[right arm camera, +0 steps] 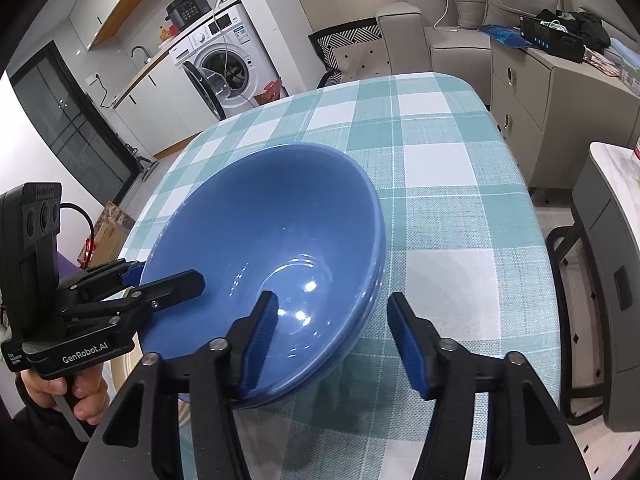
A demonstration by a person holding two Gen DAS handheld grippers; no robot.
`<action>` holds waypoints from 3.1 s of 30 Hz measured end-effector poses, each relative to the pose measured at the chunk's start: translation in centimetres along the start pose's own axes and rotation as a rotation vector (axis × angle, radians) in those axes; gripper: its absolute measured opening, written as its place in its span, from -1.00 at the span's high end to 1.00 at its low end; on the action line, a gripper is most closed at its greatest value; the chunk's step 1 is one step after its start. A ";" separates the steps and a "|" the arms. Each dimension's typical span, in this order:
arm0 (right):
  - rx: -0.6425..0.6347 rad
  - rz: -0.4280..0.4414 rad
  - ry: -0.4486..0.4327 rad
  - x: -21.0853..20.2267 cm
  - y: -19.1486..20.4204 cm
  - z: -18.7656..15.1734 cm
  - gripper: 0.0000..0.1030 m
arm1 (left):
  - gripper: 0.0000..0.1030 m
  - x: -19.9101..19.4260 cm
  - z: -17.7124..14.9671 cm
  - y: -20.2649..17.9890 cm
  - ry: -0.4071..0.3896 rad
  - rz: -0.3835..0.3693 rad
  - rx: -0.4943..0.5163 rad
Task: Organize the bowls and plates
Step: 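Close the left gripper on the bowl stack rim while the right gripper closes on it, then lift the bowl stack with both grippers and carry it over the cream plates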
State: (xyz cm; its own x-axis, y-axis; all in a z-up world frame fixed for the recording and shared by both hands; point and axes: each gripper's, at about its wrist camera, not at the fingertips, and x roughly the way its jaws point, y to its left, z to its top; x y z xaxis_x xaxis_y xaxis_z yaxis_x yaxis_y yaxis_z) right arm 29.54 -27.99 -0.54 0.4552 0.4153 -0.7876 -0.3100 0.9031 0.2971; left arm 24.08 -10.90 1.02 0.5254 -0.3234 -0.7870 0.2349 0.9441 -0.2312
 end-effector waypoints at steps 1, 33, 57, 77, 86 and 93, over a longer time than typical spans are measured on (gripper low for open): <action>0.001 -0.001 -0.001 0.0 0.0 0.0 -0.03 | 0.23 0.0 0.0 0.1 0.000 -0.002 -0.002; -0.014 -0.070 -0.016 -0.8 0.4 -0.4 0.24 | 0.30 -0.4 -0.1 -0.9 -0.007 0.029 0.031; -0.030 -0.090 -0.039 -2.4 1.2 -0.5 0.24 | 0.30 -2.1 -0.4 -1.4 -0.043 0.019 0.038; -0.092 -0.099 -0.094 -5.3 5.0 -0.5 0.24 | 0.30 -6.7 -1.1 -0.9 -0.127 0.036 0.042; -0.134 -0.083 -0.104 -5.7 8.1 -0.9 0.24 | 0.30 -8.9 -2.0 0.7 -0.151 0.063 0.024; -0.159 -0.057 -0.103 -5.5 10.1 -1.3 0.24 | 0.30 -10.6 -3.2 1.7 -0.162 0.095 0.008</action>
State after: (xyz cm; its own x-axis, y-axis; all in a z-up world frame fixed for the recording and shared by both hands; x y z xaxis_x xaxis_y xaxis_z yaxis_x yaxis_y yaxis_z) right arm 22.83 -21.27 6.12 0.5560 0.3803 -0.7391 -0.4059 0.9002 0.1578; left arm 16.33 -5.65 7.10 0.6701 -0.2392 -0.7027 0.1842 0.9706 -0.1548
